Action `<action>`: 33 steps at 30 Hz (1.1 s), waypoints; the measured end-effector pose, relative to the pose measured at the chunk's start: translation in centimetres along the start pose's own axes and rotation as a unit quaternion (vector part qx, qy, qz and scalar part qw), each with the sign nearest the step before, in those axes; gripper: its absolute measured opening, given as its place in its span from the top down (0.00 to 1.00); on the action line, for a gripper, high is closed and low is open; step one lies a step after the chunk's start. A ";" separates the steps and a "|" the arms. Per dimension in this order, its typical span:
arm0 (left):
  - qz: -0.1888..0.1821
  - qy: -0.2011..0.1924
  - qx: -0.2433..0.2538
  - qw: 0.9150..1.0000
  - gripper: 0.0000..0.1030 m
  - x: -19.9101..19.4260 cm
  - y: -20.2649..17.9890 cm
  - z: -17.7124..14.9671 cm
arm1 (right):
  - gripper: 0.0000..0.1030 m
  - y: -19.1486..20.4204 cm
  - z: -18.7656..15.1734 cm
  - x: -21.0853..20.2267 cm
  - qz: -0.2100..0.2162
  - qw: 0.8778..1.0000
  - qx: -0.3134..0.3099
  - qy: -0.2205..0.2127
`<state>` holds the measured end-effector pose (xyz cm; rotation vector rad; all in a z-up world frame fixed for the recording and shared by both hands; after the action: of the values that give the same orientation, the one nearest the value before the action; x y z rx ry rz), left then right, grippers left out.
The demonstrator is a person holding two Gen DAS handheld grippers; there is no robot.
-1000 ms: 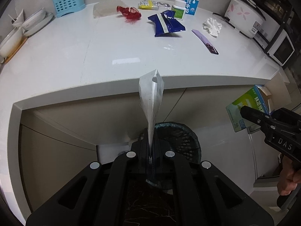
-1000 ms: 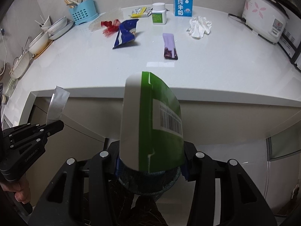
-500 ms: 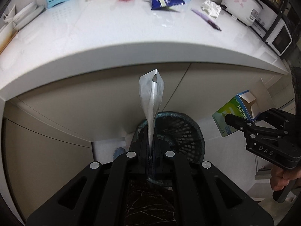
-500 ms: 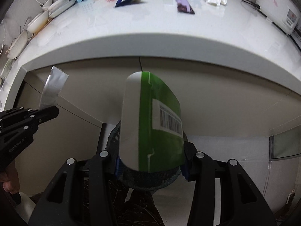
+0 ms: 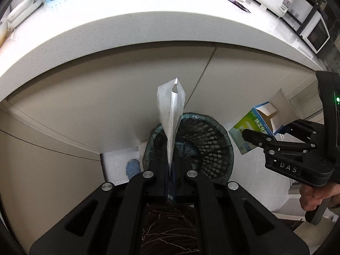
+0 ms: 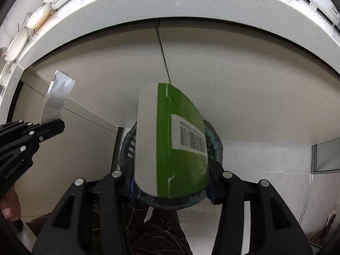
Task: Collect trash
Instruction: 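Open the right tool to drop the green-white carton into the bin, then open the left tool to drop the clear plastic bag into the bin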
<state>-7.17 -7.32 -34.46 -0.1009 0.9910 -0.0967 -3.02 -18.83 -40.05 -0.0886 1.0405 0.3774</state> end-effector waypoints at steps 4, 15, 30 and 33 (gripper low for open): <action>-0.001 0.006 0.003 1.000 0.99 0.2 -0.3 -0.3 | 0.26 -0.6 0.6 0.3 -0.019 1.000 -0.002 -0.012; -0.017 0.021 0.015 1.000 0.99 2.5 -1.9 -0.4 | 0.09 -4.8 0.7 -1.4 -0.052 0.997 0.046 -0.038; -0.042 0.046 0.054 0.997 0.99 6.5 -6.4 -1.4 | 0.08 -10.4 -0.7 -3.2 -0.080 0.992 0.089 -0.032; -0.045 0.053 0.058 0.996 0.99 7.4 -6.7 -1.7 | 0.08 -10.8 -1.1 -3.4 -0.082 0.992 0.094 -0.031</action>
<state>-4.82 -15.01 -40.68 -0.0340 1.0849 -0.2430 -1.71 -30.03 -38.81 0.0059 0.9946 0.1307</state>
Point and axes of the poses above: each gripper's, at about its wrist camera, not at the fingertips, and x roughly the way its jaws point, y to its left, z to its top, the point moved 9 cm from there along x, roughly the way its jaws point, and after that the axes turned 12 degrees about -y, right-handed, at the moved point
